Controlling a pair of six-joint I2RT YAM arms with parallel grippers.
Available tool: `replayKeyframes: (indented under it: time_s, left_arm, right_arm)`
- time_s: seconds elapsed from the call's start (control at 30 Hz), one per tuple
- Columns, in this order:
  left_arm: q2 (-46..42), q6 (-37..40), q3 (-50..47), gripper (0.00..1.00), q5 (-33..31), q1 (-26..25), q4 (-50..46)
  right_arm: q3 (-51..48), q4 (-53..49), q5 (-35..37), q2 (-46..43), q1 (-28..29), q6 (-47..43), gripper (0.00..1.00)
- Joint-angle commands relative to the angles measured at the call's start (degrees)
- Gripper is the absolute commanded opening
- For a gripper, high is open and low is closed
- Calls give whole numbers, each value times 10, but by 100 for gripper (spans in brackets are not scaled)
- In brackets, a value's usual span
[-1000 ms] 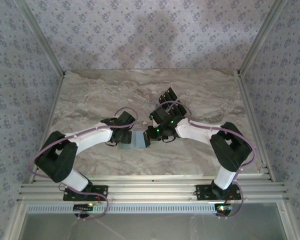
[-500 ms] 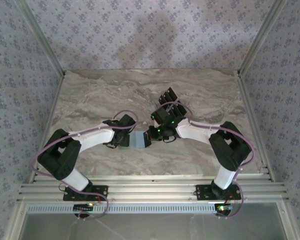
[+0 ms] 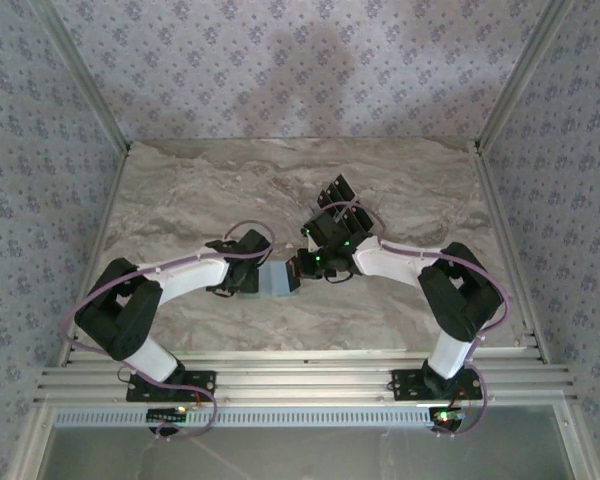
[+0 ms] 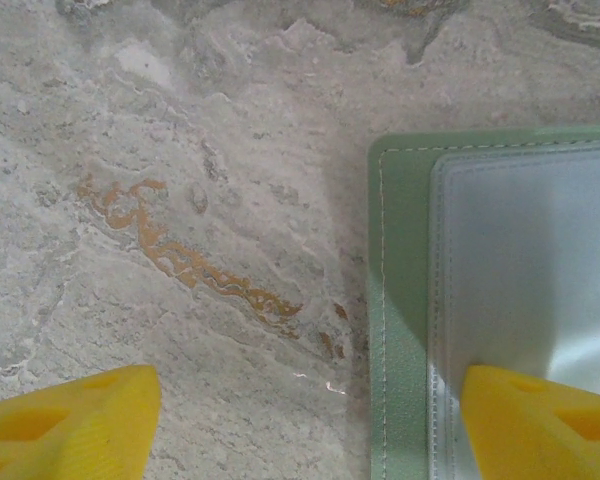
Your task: Put the credit cards into the card holder
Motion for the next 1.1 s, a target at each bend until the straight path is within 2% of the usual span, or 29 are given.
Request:
replayKeyframes:
  time_s: [0.0, 0.63, 1.07]
  left_arm:
    - [5, -8, -17, 79, -11, 0, -39]
    - [6, -8, -20, 79, -11, 0, -40]
    - [7, -4, -19, 79, -10, 0, -40]
  right_arm:
    - [-4, 33, -27, -20, -3, 11, 0]
    - [-51, 208, -69, 20, 2, 77, 0]
    - [-75, 259, -84, 47, 2, 92, 0]
